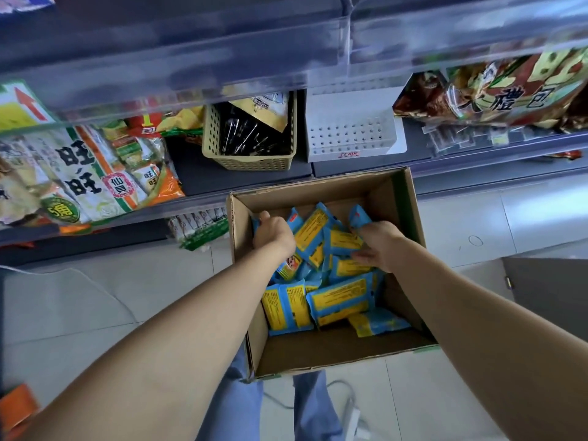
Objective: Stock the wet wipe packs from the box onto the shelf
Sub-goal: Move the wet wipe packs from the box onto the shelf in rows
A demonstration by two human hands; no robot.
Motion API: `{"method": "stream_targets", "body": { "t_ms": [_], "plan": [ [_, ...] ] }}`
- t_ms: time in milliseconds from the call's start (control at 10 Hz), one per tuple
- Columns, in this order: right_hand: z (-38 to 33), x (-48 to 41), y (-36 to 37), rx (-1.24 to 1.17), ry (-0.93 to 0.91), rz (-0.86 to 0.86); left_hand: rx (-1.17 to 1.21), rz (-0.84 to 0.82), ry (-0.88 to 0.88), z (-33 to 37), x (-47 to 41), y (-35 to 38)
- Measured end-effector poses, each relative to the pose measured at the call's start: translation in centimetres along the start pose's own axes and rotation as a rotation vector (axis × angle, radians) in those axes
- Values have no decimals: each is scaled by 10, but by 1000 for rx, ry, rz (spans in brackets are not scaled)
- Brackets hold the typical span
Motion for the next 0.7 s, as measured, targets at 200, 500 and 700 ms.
{"method": "stream_targets", "body": {
  "t_ms": [200,500,700],
  "plan": [
    [-3,17,-1,-124,6,44,43,-38,35,-1,7,-4],
    [-30,77,-10,105,-263,78,47,-66,39,-12,55,-74],
    [-68,146,-31,328,-457,12,120,-13,98,-24,111,-147]
  ]
}}
Point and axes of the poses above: each hand's wrist, its own x-axis away from the middle knuckle, its own y-axis out of the palm, z = x × y, the point moved 2 cm from there along -x, towards the middle knuckle, and after that the axes turned 7 degrees about -y, right-handed, at the moved point
